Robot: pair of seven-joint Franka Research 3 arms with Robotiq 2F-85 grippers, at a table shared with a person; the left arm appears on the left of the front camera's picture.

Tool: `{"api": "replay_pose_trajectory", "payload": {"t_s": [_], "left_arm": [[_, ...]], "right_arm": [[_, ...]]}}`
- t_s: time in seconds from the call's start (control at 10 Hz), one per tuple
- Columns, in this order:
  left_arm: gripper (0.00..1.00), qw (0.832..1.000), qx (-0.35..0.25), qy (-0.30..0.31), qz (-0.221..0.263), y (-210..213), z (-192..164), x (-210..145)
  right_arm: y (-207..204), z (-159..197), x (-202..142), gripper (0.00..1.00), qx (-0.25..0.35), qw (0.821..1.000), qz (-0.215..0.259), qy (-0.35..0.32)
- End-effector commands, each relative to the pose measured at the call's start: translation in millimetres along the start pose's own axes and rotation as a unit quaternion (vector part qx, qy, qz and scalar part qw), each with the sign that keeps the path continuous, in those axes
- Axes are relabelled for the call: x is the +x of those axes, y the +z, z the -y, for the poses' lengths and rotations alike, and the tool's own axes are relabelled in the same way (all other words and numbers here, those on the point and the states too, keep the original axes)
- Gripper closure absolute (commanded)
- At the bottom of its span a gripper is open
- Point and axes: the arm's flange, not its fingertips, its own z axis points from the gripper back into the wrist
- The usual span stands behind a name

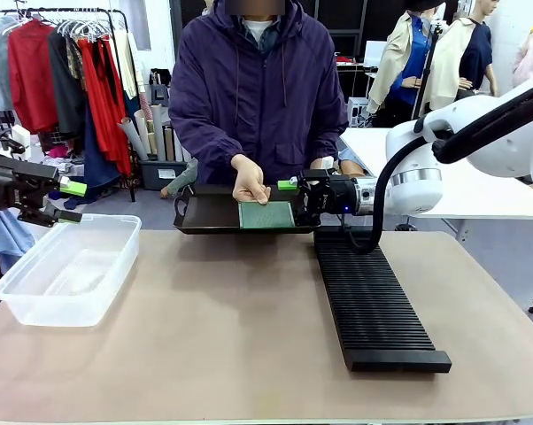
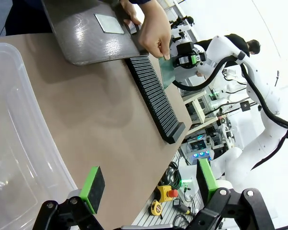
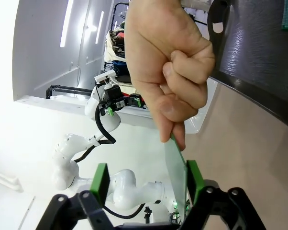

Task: Sort PCBs into racks and boxes based on the side picked up.
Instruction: Pick up the Blank PCB handed by the Human.

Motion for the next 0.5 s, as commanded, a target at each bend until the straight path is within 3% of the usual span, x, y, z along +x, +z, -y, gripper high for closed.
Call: {"api": "replay_pose_trajectory", "payload": {"t_s": [0.0,0.2,0.4], "left_arm": [[0.00,1.000,0.001,0.000,0.001,1.4,0.7,0.4],[0.00,1.000,0.001,0.000,0.001,1.4,0.7,0.4],[0.00,1.000,0.001,0.000,0.001,1.4,0.7,0.4]], "right_arm": [[-2.9,0.5,7.4,0.40,-0.006,1.000,0.006,-0.007],[-0.8,1.8,8.1,0.65,-0.010,1.000,0.007,-0.010],[-1.1,3.0,8.5,0.97,-0.014,1.000,0.001,-0.013]]}}
